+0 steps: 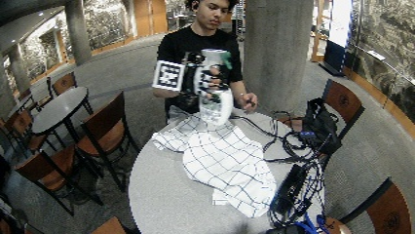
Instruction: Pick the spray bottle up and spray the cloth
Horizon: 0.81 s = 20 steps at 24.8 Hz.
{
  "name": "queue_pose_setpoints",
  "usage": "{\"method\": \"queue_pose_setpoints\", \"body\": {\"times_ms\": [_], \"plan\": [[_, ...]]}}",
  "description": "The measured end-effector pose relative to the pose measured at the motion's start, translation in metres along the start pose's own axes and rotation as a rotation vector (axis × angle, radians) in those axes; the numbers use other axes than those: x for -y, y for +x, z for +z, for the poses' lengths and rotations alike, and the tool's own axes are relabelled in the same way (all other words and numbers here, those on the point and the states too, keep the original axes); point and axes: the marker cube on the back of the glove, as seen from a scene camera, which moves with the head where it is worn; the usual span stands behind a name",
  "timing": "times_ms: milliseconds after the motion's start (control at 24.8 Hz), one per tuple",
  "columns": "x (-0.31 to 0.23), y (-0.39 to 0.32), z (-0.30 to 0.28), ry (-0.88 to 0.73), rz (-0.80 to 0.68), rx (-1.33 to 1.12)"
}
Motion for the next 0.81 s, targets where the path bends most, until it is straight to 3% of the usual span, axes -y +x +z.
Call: {"method": "queue_pose_setpoints", "body": {"times_ms": [282, 805], "plan": [[0.0, 0.028, 0.087, -0.033, 0.072, 0.072], [-0.009, 0.041, 0.14, -0.081, 0.105, 0.094]]}}
